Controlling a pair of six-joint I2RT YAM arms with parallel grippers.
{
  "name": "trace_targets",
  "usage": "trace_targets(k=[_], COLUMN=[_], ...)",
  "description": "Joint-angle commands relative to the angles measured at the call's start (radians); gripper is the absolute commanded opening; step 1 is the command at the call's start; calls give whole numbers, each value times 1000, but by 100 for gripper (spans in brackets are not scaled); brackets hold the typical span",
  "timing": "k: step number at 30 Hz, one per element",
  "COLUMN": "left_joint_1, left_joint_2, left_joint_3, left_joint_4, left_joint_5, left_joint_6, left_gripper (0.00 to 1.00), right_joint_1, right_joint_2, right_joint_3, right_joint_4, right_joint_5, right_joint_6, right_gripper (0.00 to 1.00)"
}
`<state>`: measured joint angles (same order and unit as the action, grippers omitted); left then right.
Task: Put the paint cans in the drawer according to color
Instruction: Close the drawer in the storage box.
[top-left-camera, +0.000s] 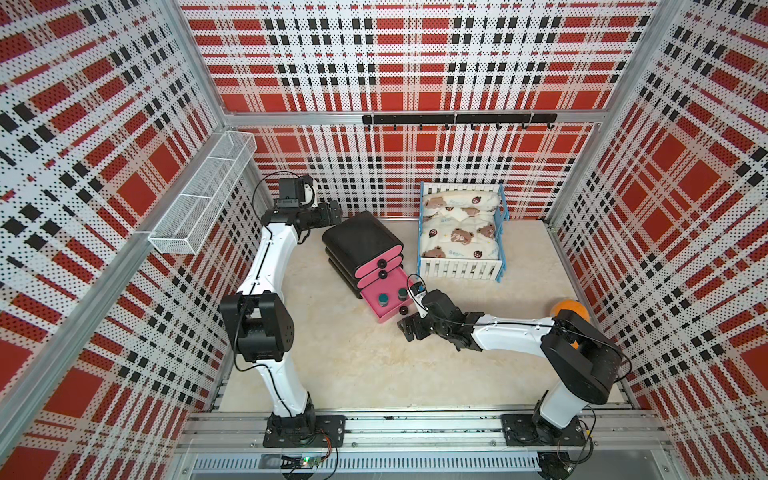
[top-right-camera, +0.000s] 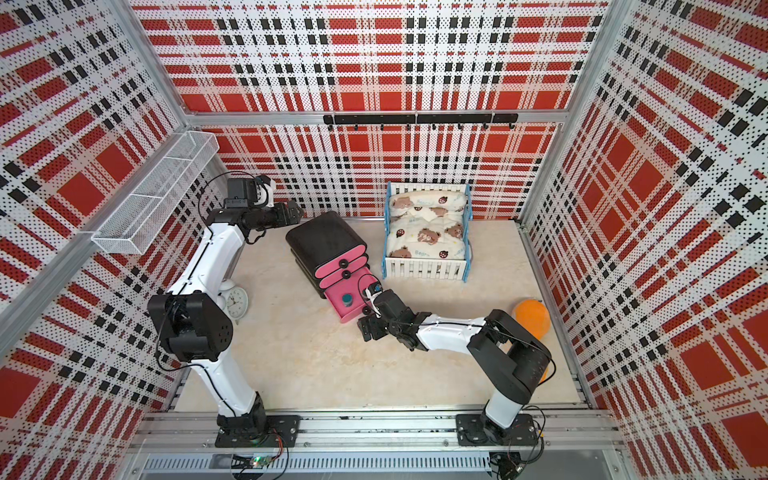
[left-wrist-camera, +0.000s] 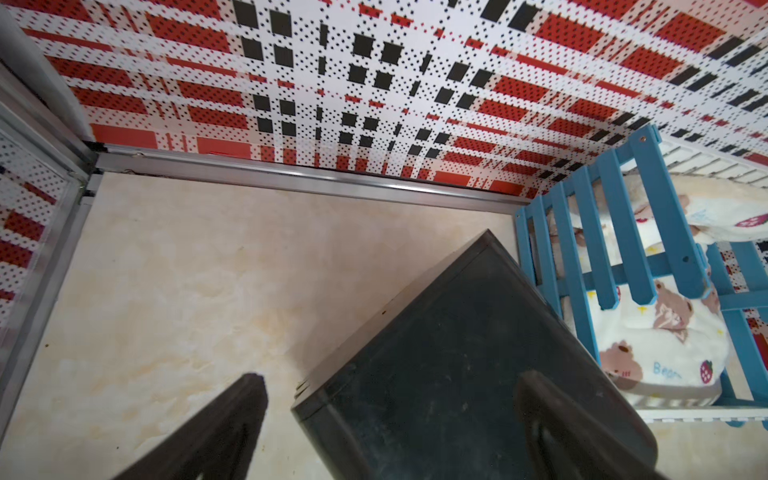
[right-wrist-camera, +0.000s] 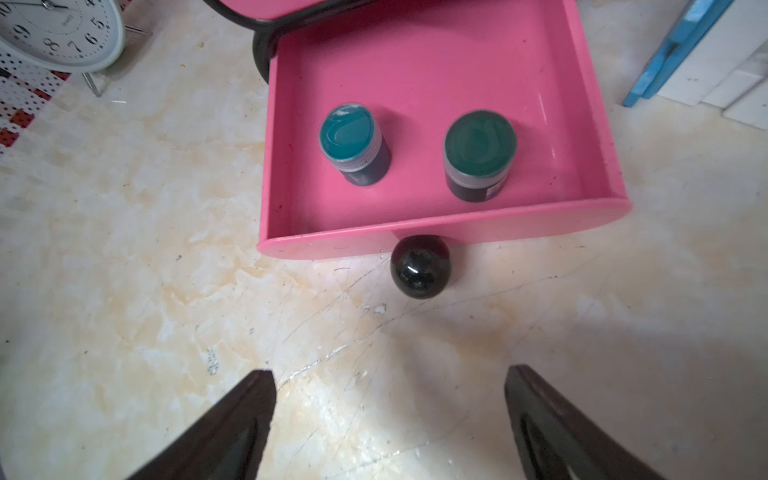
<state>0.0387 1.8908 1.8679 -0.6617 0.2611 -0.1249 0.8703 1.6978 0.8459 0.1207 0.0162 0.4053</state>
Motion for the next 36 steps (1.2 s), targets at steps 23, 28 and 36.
trace_targets(k=[23, 28, 36], left_joint_1=[-23, -21, -28], left_joint_2=[166, 173, 191], left_joint_3=[124, 126, 129], left_joint_4=[-85, -88, -88], left_joint_5=[121, 142, 163], left_joint_6=[126, 134, 148], left_gripper=[99, 99, 96], right_joint_1=[-57, -67, -71], right_joint_2=[200, 240, 257], right_joint_3=[78, 109, 151], right_joint_4=[182, 202, 198], right_joint_5=[-38, -51, -44], right_joint_6=[-101, -119, -145], right_gripper=[63, 55, 37])
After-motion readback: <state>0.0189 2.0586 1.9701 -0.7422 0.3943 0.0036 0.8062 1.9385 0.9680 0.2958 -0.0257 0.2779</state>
